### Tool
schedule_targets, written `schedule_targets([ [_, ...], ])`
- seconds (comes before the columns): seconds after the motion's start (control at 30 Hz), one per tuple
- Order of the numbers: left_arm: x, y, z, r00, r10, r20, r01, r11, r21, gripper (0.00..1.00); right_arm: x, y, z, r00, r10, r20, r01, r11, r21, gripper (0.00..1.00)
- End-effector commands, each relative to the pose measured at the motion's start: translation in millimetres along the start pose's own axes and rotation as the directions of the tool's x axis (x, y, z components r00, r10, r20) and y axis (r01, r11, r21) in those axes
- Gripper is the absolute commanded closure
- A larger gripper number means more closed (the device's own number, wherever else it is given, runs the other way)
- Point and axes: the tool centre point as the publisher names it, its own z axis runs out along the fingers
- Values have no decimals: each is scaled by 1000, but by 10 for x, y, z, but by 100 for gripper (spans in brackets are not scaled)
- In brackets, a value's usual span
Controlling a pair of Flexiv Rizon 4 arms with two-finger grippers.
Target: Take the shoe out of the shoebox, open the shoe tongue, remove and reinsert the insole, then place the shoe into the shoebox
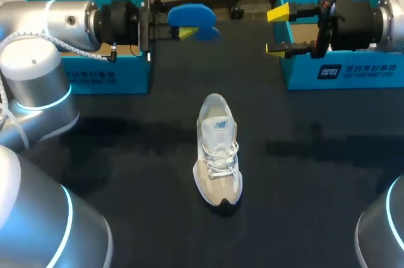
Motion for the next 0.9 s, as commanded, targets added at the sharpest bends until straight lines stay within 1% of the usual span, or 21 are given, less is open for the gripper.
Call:
schedule_targets([
  [0.03,1,-13,21,952,306,9,-306,952,4,100,-7,-2,17,1000,0,-1,0,1000,-2,0],
  [0.1,5,-12,25,925,379,23,-380,925,13,100,-7,-2,17,1000,0,-1,0,1000,-2,0],
  [0.13,17,-4,29,898,439,-4,-439,898,14,100,-7,-2,17,1000,0,-1,0,1000,-2,0],
  [0.23,34,14,27,840,541,-30,-541,841,1,100,-7,-2,17,1000,0,-1,0,1000,-2,0],
  [0.27,35,31,26,790,610,-55,-611,791,-5,100,-7,-2,17,1000,0,-1,0,1000,-2,0],
  [0.3,43,36,25,782,620,-64,-621,784,-3,100,-7,-2,17,1000,0,-1,0,1000,-2,0],
  [0.33,44,39,24,745,661,-86,-665,747,-16,100,-7,-2,17,1000,0,-1,0,1000,-2,0],
  [0.43,50,51,26,697,710,-98,-715,699,-16,100,-7,-2,17,1000,0,-1,0,1000,-2,0],
  [0.53,55,70,28,696,711,-103,-716,697,-25,100,-7,-2,17,1000,0,-1,0,1000,-2,0],
  [0.6,53,82,28,671,732,-117,-739,673,-28,100,-7,-2,17,1000,0,-1,0,1000,-2,0],
  [0.63,55,83,27,676,729,-109,-735,677,-31,100,-7,-2,17,1000,0,-1,0,1000,-2,0],
  [0.7,49,69,29,646,753,-122,-761,648,-28,100,-7,-2,17,1000,0,-1,0,1000,-2,0],
  [0.73,50,70,30,671,735,-97,-741,671,-37,100,-7,-2,17,1000,0,-1,0,1000,-2,0],
  [0.77,45,68,31,672,735,-91,-740,672,-40,100,-7,-2,17,1000,0,-1,0,1000,-2,0],
  [0.8,41,64,31,654,750,-98,-756,654,-39,100,-7,-2,17,1000,0,-1,0,1000,-2,0],
  [0.83,41,67,31,672,736,-87,-740,671,-45,100,-7,-2,17,1000,0,-1,0,1000,-2,0],
  [0.9,36,66,32,670,738,-82,-742,669,-48,100,-7,-2,17,1000,0,-1,0,1000,-2,0],
])
